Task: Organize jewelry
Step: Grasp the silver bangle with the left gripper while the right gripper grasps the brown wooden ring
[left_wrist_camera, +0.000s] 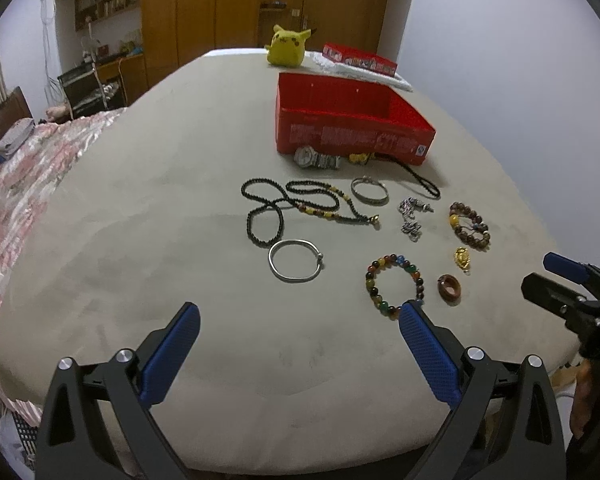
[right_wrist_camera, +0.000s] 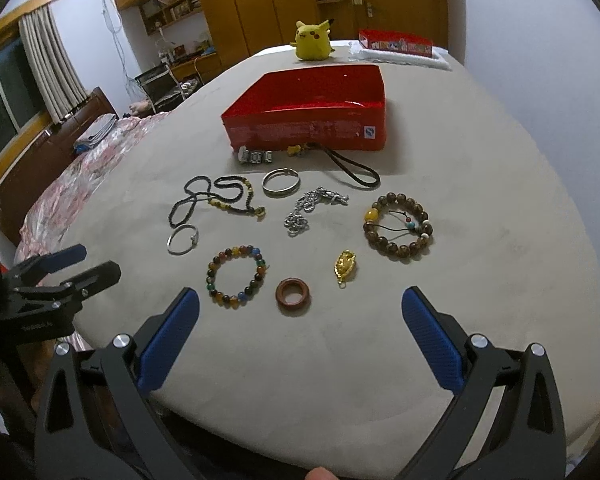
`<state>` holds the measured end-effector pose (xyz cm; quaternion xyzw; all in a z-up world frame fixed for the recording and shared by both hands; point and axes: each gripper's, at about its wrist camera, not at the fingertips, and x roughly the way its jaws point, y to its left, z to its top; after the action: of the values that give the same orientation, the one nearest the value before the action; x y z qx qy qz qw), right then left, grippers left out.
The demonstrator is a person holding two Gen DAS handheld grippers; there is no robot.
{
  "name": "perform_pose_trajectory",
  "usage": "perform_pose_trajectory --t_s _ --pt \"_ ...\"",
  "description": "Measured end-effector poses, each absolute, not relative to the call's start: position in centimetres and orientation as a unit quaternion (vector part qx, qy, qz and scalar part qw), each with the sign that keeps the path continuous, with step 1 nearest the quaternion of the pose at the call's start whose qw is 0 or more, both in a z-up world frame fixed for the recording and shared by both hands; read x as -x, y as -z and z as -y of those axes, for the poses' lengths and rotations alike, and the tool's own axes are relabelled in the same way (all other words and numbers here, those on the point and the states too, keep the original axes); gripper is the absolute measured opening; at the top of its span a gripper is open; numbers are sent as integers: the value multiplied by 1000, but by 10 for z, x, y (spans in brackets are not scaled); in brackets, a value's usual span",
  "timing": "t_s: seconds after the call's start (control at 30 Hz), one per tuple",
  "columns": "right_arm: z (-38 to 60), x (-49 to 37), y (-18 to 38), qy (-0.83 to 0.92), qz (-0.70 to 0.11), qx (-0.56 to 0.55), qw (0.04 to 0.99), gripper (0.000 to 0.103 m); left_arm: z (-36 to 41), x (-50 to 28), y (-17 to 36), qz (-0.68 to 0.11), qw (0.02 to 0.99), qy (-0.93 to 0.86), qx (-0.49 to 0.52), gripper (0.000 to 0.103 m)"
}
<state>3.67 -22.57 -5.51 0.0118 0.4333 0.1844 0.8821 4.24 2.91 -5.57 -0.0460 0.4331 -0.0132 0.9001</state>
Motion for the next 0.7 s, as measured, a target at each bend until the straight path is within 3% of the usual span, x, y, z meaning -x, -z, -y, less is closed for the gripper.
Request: perform_pose_trajectory --t_s 0.13,0.2,0.23,0.27,0.5,0.7 --pt "227 -44 64 -191 -435 -19 880 99 -30 -51 66 -442 896 14 47 99" --pt "227 -49 70 -193 -439 -20 878 87 -30 -55 72 -444 895 16 46 99" --pt "226 -52 74 -193 -447 -18 873 69 -29 -57 74 -446 894 17 47 99" --pt "226 -56 79 -194 -456 -18 869 59 -30 -59 76 -448 893 20 49 99" --pt "222 -63 95 -201 -473 -15 858 58 -29 -70 87 -454 889 25 49 99" --pt "205 -64 109 -223 -489 3 844 50 -29 -84 105 -468 883 23 40 99"
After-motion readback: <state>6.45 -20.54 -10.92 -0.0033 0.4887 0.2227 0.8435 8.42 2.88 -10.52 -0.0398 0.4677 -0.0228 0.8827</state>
